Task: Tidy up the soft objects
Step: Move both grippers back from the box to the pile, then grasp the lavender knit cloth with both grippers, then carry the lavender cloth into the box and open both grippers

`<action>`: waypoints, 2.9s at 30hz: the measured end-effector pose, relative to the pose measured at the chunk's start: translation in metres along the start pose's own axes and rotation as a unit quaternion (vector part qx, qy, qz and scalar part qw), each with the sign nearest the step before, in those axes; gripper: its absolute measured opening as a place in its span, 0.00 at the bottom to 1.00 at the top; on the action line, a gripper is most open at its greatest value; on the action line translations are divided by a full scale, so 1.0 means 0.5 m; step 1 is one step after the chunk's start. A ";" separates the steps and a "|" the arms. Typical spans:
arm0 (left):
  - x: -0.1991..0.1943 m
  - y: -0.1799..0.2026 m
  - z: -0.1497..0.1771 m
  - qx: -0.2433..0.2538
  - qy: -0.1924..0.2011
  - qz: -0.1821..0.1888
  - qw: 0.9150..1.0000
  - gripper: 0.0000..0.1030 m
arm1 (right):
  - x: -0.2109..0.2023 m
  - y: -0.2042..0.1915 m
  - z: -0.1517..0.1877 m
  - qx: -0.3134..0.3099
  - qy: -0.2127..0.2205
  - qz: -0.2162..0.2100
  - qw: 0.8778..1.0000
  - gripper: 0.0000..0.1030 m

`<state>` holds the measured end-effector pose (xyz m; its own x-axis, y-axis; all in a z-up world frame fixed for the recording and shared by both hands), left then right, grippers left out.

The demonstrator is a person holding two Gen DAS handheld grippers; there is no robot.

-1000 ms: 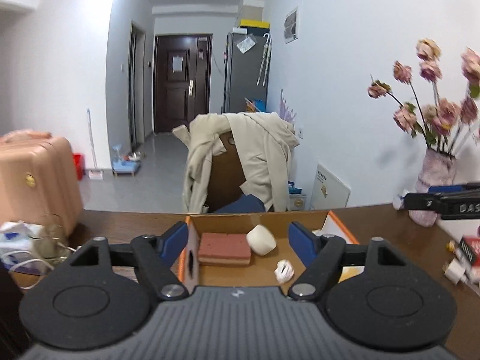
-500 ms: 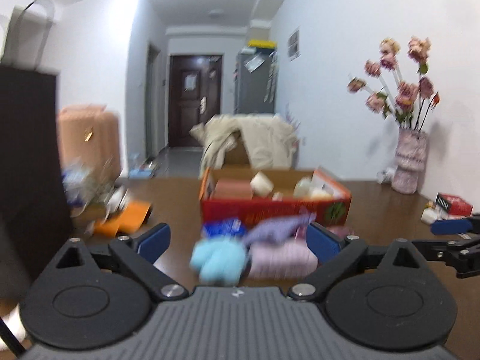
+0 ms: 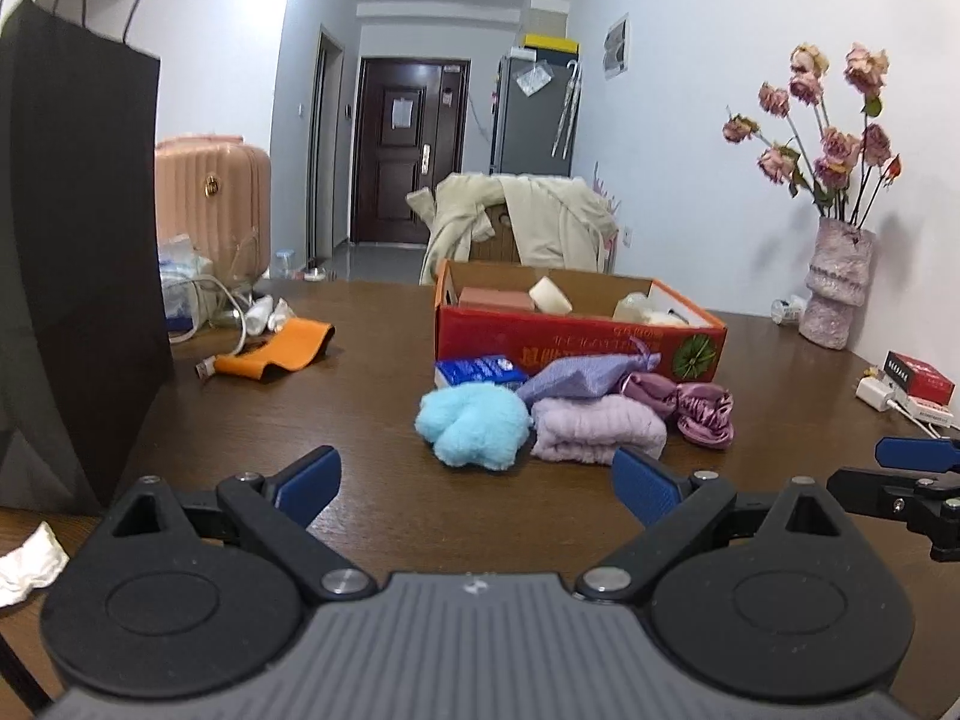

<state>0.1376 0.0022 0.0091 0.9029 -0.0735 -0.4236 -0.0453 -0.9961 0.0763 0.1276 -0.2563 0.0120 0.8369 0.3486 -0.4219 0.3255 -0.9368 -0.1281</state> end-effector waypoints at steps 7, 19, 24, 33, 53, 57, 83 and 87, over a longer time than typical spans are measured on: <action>0.095 -0.010 -0.006 -0.011 -0.033 0.022 0.999 0.93 | 0.074 -0.003 -0.008 0.002 -0.030 0.007 1.000 0.81; 0.275 0.002 -0.050 -0.025 -0.098 0.093 0.991 0.46 | 0.288 0.017 -0.057 0.062 -0.067 0.002 0.996 0.63; 0.305 0.010 -0.043 -0.032 -0.104 0.124 0.986 0.46 | 0.381 0.033 -0.061 0.098 -0.090 -0.007 0.991 0.58; 0.288 0.020 -0.033 -0.053 -0.126 0.167 0.977 0.47 | 0.359 0.048 -0.043 0.083 -0.135 -0.080 0.984 0.35; 0.292 0.083 0.012 -0.095 -0.183 0.209 0.956 0.26 | 0.280 0.117 0.013 0.147 -0.106 -0.047 0.982 0.31; 0.262 0.100 0.010 -0.080 -0.172 0.210 0.959 0.21 | 0.255 0.106 0.019 0.133 -0.100 -0.039 0.985 0.30; 0.655 0.069 -0.299 -0.043 -0.145 0.141 0.978 0.20 | 0.609 0.210 -0.318 0.148 -0.081 -0.056 0.984 0.30; 0.715 0.068 -0.261 -0.040 -0.187 0.126 0.974 0.19 | 0.695 0.209 -0.281 0.142 -0.129 -0.021 0.981 0.32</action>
<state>0.5148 -0.0514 -0.0220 0.6488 -0.3422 -0.6797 -0.1972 -0.9383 0.2842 0.5144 -0.2289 -0.0222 0.6747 0.4021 -0.6190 0.1914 -0.9052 -0.3794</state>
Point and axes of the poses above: each gripper's, at about its wrist camera, not at the fingertips, and x roughly the way its jaws point, y to its right, z to its underside, the point moved 1 cm from there along x, roughly the way its jaws point, and after that the axes turned 2 degrees about z, right-handed, at the moved point
